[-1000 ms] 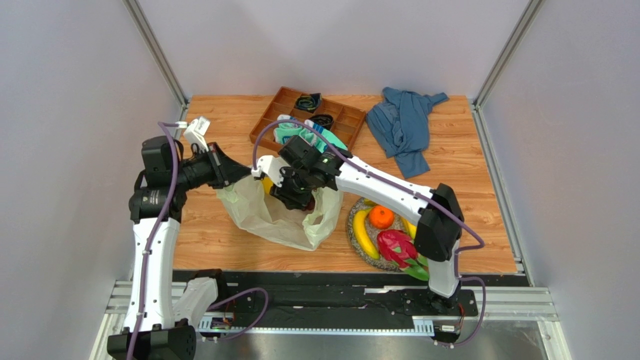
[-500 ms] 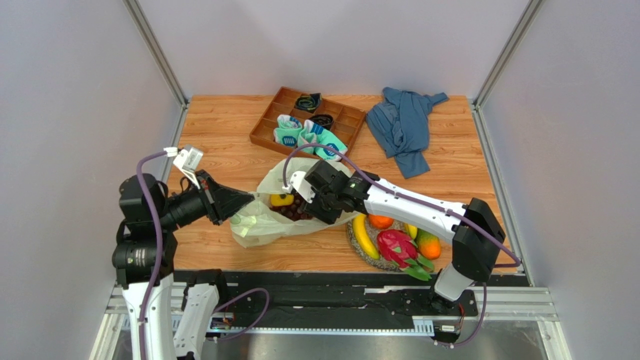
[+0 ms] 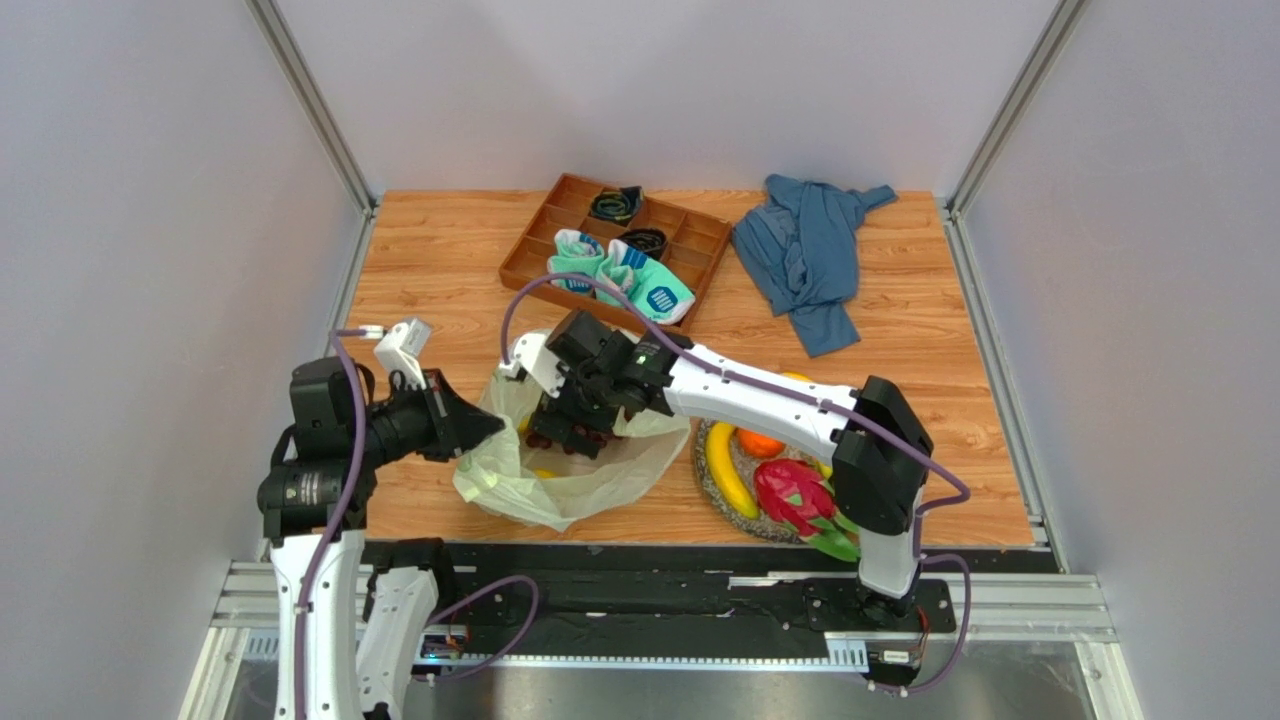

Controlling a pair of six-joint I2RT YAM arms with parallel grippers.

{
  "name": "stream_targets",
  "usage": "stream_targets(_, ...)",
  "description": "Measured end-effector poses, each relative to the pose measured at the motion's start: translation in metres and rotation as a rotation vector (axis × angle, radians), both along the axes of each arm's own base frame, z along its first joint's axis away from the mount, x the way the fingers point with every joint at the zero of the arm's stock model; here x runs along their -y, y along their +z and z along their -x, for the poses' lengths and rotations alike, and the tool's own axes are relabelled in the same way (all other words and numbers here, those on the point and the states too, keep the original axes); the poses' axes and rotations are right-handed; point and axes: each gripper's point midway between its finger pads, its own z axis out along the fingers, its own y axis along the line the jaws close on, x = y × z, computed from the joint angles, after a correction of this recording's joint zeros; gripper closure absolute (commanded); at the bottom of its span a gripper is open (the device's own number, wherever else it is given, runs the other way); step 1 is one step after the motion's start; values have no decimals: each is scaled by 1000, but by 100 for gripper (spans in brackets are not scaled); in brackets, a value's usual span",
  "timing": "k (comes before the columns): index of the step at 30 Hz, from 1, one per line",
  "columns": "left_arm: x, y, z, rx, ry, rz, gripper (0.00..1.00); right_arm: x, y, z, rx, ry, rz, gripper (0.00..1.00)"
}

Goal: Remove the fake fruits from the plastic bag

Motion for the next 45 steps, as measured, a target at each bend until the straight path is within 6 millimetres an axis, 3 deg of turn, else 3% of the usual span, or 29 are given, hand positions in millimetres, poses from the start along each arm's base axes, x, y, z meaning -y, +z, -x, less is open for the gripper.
stream_targets(6, -37, 5, -4, 58, 167, -219, 100, -29, -18, 40, -73, 74, 2, 9)
stream_targets(9, -51, -4, -3, 32, 216, -292, 100, -46, -25, 42, -91, 70, -3, 9)
stream_targets(13, -60, -13, -1, -7, 235, -337, 100, -62, -30, 23, -50, 4, -9, 6)
stream_targets(20, -48, -14, 5, -10, 152, -311, 100, -69, -18, -17, 102, -157, -27, 4)
stream_targets(24, -41, -14, 10, -11, 104, -287, 100, -76, -19, -25, 122, -181, -39, 4)
stream_targets(33, -33, -12, 16, -1, 55, -258, 100, -97, -52, -32, 99, -186, -22, 2)
stream_targets(39, -32, -12, 16, -1, 52, -259, 100, -117, -59, -46, 124, -210, -45, 0)
stream_targets(45, -33, -13, 16, 1, 51, -262, 100, -125, -69, -57, 168, -210, -39, 32)
